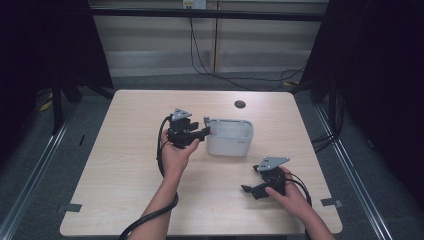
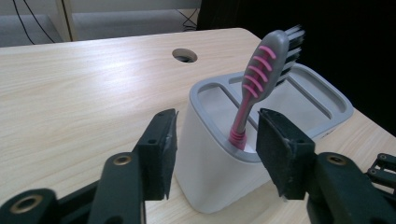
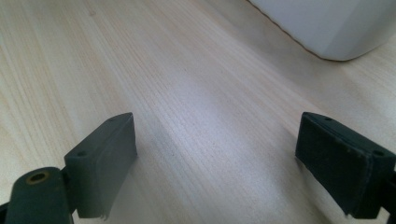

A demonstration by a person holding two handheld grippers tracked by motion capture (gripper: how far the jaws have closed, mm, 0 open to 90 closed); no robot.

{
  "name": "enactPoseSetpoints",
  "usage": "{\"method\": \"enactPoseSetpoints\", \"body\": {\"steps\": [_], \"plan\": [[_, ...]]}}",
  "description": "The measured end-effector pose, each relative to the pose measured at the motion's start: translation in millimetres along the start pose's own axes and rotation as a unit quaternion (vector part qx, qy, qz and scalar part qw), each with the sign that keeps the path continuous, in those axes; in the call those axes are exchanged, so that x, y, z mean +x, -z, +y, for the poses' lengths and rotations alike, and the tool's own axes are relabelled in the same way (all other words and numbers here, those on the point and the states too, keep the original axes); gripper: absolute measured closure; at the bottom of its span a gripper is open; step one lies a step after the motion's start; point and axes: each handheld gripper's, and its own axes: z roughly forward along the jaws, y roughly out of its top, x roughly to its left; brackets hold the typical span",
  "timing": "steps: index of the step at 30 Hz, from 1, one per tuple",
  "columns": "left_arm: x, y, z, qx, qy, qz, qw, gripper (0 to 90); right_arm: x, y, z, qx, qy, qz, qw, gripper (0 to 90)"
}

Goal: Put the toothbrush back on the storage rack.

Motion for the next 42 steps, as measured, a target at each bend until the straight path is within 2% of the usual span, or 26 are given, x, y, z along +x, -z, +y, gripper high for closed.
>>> {"method": "enactPoseSetpoints", "body": {"steps": [15, 24, 42], "plan": [[12.9, 14.4, -1.9, 0.001, 0.002, -0.007, 1.0000, 33.8, 0.0, 0.0, 0.0, 0.000, -0.001, 0.000, 1.0000, 12.0], [17.1, 20.9, -3.9, 0.002, 0.000, -0.014, 0.9999, 31.8, -0.2, 0.0, -0.1, -0.001, -0.001, 0.001, 1.0000, 12.0], [31.6, 37.2, -13.5, 0.001, -0.001, -0.005, 1.0000, 30.8, -0.2, 0.0, -0.1, -0.001, -0.001, 0.001, 1.0000, 11.9]]}}
